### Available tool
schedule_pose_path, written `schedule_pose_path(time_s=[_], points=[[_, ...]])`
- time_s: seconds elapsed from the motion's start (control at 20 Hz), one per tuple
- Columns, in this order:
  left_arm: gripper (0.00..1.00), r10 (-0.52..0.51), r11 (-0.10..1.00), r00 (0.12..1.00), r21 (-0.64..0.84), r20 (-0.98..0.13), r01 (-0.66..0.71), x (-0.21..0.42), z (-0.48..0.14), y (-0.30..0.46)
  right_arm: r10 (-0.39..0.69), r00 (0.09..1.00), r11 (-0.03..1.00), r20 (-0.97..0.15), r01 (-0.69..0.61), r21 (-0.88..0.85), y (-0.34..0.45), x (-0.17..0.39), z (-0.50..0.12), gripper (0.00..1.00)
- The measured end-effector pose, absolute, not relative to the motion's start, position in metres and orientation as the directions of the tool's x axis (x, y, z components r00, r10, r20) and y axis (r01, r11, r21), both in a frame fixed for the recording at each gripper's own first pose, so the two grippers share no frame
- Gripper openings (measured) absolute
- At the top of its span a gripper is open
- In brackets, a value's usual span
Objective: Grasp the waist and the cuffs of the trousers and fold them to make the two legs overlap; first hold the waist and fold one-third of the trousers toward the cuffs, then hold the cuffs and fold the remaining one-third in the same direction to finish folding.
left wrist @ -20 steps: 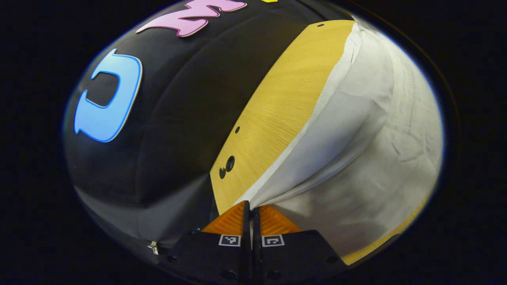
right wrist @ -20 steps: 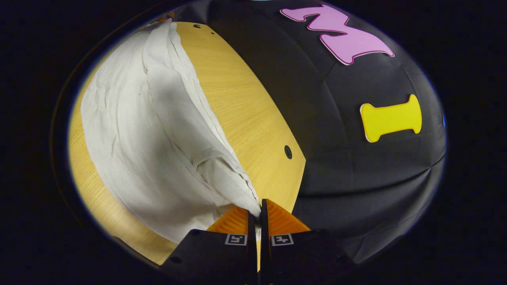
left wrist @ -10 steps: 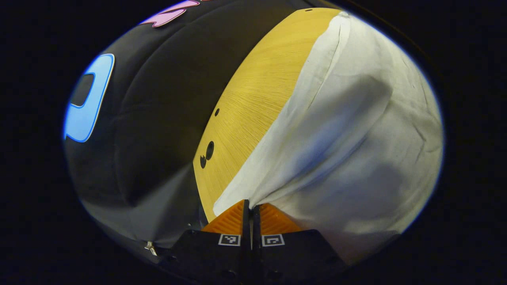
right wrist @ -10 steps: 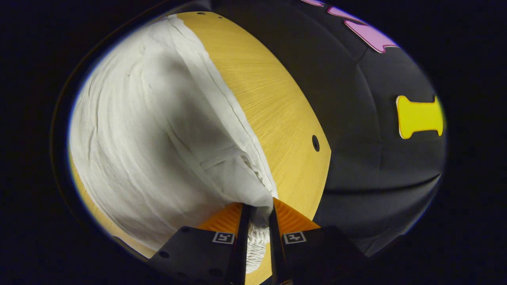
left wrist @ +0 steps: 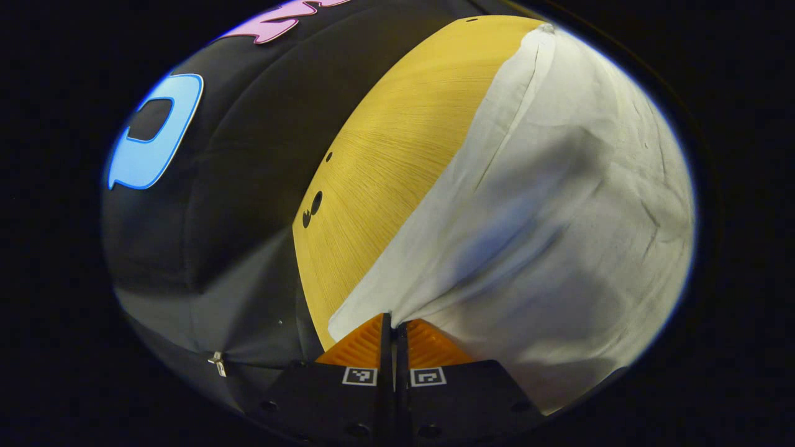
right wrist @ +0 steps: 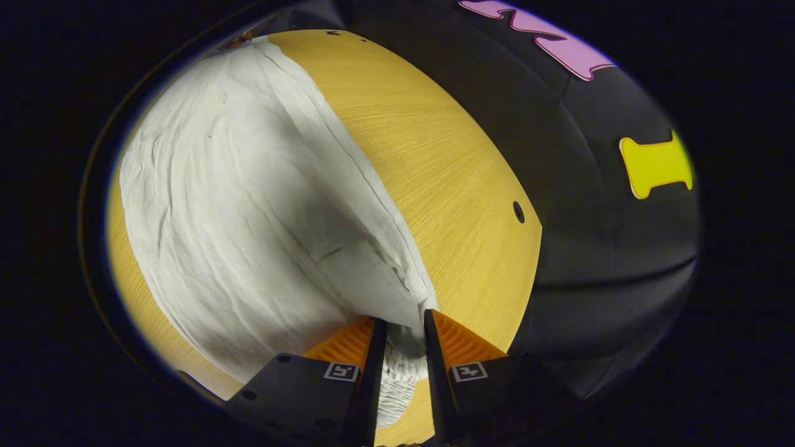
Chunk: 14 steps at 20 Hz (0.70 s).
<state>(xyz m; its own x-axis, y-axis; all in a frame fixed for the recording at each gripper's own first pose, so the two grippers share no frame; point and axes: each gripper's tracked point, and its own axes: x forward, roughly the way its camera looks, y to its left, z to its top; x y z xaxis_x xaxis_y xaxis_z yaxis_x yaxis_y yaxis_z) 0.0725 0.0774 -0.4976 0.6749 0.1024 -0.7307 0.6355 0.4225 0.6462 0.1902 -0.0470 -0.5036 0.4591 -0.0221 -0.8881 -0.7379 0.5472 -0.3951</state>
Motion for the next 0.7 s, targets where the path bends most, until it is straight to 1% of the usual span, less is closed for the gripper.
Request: schedule_pose_path(time_s=[0.05,0.15,0.2,0.25,0.3,0.4,0.55,0.65,0.7], points=[[0.05,0.106,0.422,0.673,0.646,-0.732,0.636,0.065,-0.497,0.078,-0.034,0.49,0.564,-0.871,-0.71,-0.421,-0.054,0.197,-0.498,0.33],[0.05,0.125,0.427,0.673,0.652,-0.729,0.627,0.057,-0.495,0.081,-0.05,0.567,0.605,-0.822,-0.638,-0.476,-0.071,0.207,-0.482,0.7],[0.05,0.123,0.437,0.682,0.656,-0.721,0.615,0.058,-0.491,0.079,-0.049,0.588,0.65,-0.807,-0.595,-0.473,-0.071,0.206,-0.471,1.0],[0.06,0.107,0.456,0.686,0.649,-0.72,0.61,0.057,-0.488,0.077,-0.056,0.616,0.687,-0.785,-0.547,-0.478,-0.074,0.204,-0.46,0.92],[0.2,0.094,0.476,0.7,0.649,-0.708,0.593,0.054,-0.478,0.075,-0.07,0.644,0.714,-0.762,-0.501,-0.489,-0.079,0.205,-0.449,0.98],[0.49,0.07,0.504,0.726,0.652,-0.684,0.566,0.046,-0.462,0.071,-0.084,0.663,0.784,-0.744,-0.417,-0.459,-0.084,0.196,-0.43,0.98],[0.92,0.073,0.534,0.763,0.671,-0.642,0.514,0.033,-0.438,0.072,-0.092,0.667,0.891,-0.739,-0.276,-0.36,-0.083,0.176,-0.404,0.98],[0.95,0.079,0.571,0.773,0.665,-0.629,0.482,0.019,-0.424,0.073,-0.105,0.658,0.946,-0.746,-0.166,-0.279,-0.081,0.152,-0.386,0.98],[0.94,0.086,0.59,0.786,0.667,-0.612,0.454,0.013,-0.414,0.072,-0.123,0.649,0.957,-0.751,-0.122,-0.262,-0.084,0.142,-0.379,0.98]])
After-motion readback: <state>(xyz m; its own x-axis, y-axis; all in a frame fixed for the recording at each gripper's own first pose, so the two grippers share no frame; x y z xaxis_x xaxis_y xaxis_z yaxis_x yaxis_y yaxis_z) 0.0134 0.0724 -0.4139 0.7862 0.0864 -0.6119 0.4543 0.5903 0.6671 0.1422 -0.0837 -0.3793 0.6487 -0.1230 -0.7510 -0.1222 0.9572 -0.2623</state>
